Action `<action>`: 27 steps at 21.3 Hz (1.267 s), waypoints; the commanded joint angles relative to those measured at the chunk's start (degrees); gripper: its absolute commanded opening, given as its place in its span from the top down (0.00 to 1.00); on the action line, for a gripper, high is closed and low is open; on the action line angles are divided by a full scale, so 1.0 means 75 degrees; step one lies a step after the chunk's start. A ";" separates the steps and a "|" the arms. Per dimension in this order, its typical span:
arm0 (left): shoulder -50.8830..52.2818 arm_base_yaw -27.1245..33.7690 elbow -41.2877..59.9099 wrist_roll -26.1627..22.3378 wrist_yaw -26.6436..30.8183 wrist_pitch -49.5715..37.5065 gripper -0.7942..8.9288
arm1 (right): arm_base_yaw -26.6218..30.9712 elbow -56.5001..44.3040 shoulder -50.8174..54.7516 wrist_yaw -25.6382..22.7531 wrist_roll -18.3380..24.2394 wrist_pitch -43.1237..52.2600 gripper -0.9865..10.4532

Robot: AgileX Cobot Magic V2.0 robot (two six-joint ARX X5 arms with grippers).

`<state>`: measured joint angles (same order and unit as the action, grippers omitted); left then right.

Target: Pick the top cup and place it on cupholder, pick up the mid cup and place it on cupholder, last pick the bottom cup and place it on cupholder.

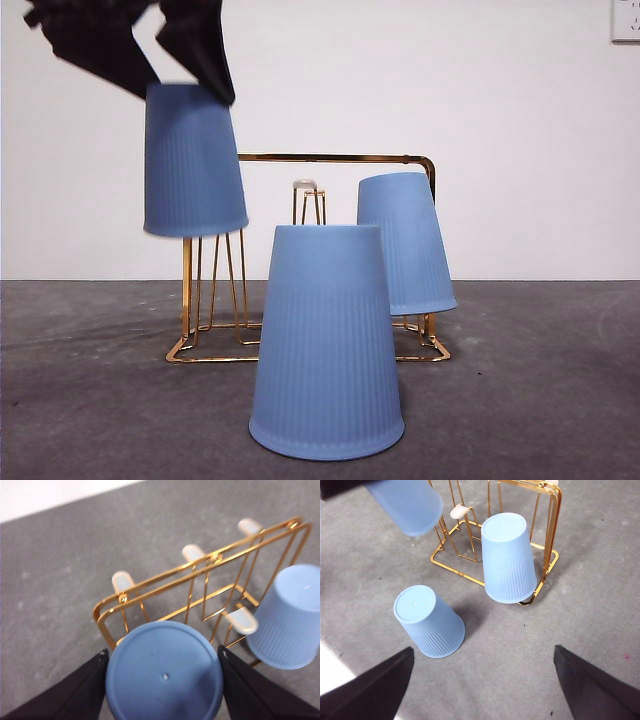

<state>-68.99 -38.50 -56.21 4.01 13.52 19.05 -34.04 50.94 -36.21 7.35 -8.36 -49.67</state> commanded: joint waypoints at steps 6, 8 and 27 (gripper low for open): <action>-0.0941 0.0338 -0.0187 0.0201 -0.0761 -0.0117 0.66 | -0.0050 0.0050 -0.0038 0.0012 0.0035 0.0038 0.53; -0.1189 0.0423 -0.0187 0.0219 -0.0813 -0.0099 0.66 | -0.0050 0.0050 -0.0038 0.0012 0.0032 0.0038 0.53; 0.0769 0.0472 -0.0187 0.0428 -0.0991 0.0903 0.50 | -0.0052 0.0052 -0.0178 0.0312 -0.0017 0.0667 0.53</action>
<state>-62.96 -34.61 -56.40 6.90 6.09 26.09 -34.04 50.94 -37.06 9.52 -8.38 -45.15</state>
